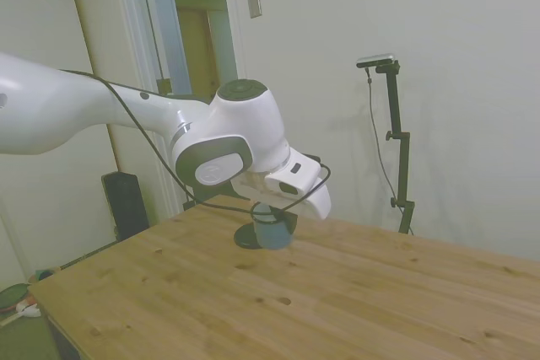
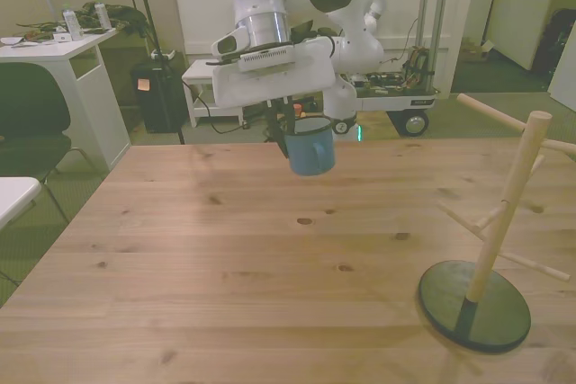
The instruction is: Unload the mug
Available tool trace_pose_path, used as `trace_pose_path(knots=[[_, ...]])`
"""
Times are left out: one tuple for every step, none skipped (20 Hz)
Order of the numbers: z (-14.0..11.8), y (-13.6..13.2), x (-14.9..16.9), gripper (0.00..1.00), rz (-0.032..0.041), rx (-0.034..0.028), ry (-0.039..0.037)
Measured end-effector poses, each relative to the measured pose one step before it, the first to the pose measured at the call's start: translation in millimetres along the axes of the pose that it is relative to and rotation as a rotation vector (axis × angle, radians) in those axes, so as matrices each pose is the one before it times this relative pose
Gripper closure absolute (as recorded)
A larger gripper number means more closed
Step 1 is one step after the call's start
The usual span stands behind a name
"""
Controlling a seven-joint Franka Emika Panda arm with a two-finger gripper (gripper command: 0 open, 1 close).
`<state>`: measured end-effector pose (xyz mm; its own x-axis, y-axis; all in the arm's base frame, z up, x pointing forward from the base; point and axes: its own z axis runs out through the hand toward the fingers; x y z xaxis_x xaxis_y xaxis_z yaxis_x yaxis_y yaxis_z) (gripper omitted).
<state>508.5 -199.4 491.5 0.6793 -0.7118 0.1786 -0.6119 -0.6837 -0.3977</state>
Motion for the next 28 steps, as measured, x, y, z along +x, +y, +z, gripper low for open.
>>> trace_pose_path(knots=[[4.48, 2.96, -1.36, 1.0, -0.00686, -0.01867, -0.02204], [6.91, 1.82, -1.43, 1.0, -0.00907, -0.01927, -0.01981], [9.16, 0.32, -1.77, 1.0, -0.01035, -0.01815, -0.01745], [9.71, -0.85, -1.45, 1.0, -0.01031, -0.01599, -0.01521], [9.21, -1.27, -1.22, 1.0, -0.00693, -0.01294, -0.01301], [7.71, -0.6, -0.08, 1.0, -0.00292, -0.01368, -0.00771], [6.22, 0.48, 0.57, 1.0, 0.00097, -0.01214, -0.00276], [5.06, 1.37, 1.5, 1.0, 0.00432, -0.01227, 0.00422], [4.2, 1.8, 2.03, 1.0, 0.0058, -0.01447, 0.01603], [4.13, 1.63, 2.21, 1.0, 0.00657, -0.01345, 0.02004], [3.82, 1.54, 2.16, 1.0, 0.01023, -0.01026, 0.01971], [3.72, 1.61, 2.02, 1.0, 0.00906, -0.0094, 0.01996], [3.89, 1.51, 1.22, 1.0, 0.01034, -0.00732, 0.01017], [3.86, 2.04, 0.78, 1.0, 0.00867, -0.00361, 0.00417], [3.62, 2.31, 0.65, 1.0, 0.007, -0.00375, 0.004], [3.94, 2.16, -0.09, 1.0, 0.00525, -0.00343, 0.00072], [3.79, 2.24, 0.07, 1.0, 0.0044, -0.00304, 0.00082], [3.44, 1.79, -0.01, 1.0, 0.00416, -0.00333, -0.00173], [3.33, 1.33, 0.45, 1.0, 0.00496, -0.00305, -0.00063], [2.93, 1.14, 0.63, 1.0, 0.00584, -0.00236, 0.00131], [3.0, 1.24, 0.56, 1.0, 0.00637, -0.00263, 0.00008], [2.75, 1.27, 0.56, 1.0, 0.00735, -0.00314, 0.00024], [2.46, 1.03, 0.78, 1.0, 0.00558, -0.00318, 0.00326], [2.41, 1.01, 0.74, 1.0, 0.00466, -0.00284, 0.00316], [1.92, 0.92, 0.78, 1.0, 0.00524, -0.00217, 0.00367], [1.15, 0.43, 0.71, 1.0, 0.00464, -0.00197, 0.00517], [0.68, 0.17, 0.59, 1.0, 0.00554, -0.00264, 0.00448], [0.34, -0.22, 0.32, 0.0, 0.00624, -0.00472, 0.0034]])
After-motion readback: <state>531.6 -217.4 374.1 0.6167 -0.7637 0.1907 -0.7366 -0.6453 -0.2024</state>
